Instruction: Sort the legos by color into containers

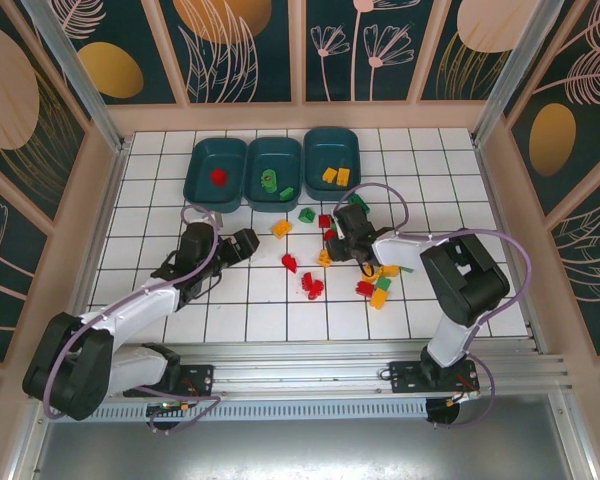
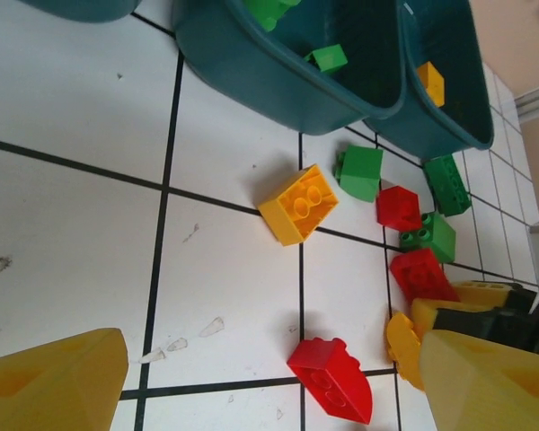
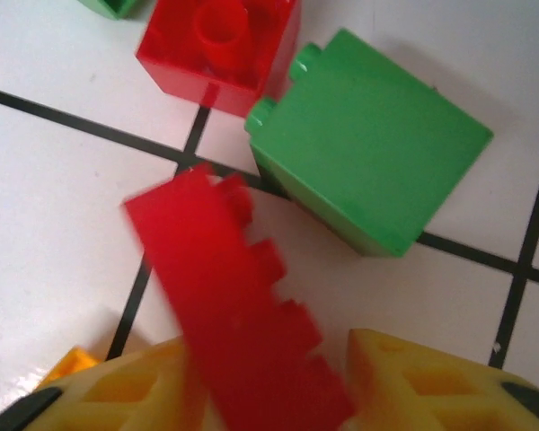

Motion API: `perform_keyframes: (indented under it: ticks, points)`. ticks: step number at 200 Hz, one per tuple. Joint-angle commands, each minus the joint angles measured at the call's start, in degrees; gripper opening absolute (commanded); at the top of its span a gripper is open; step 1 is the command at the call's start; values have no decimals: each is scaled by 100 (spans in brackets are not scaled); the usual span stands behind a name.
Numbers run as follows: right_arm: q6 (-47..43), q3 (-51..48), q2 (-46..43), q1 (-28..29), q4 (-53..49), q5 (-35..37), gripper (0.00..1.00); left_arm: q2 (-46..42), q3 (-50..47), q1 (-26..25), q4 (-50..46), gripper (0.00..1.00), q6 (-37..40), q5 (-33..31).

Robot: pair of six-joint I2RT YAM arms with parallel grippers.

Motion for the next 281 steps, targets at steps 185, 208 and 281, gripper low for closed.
perform_keyframes:
  ticks: [185, 208, 281]
  points:
    - [194, 4824, 2368, 1592, 212, -662, 9, -1592, -950, 2012, -596, 87, -986, 20]
    - [132, 6259, 3350, 1557, -386, -669, 9, -1723, -960, 2016, -622, 88, -866, 231]
    - [133, 8964, 4973, 1377, -1575, -668, 28, -1914, -757, 2012, -853, 90, -402, 656]
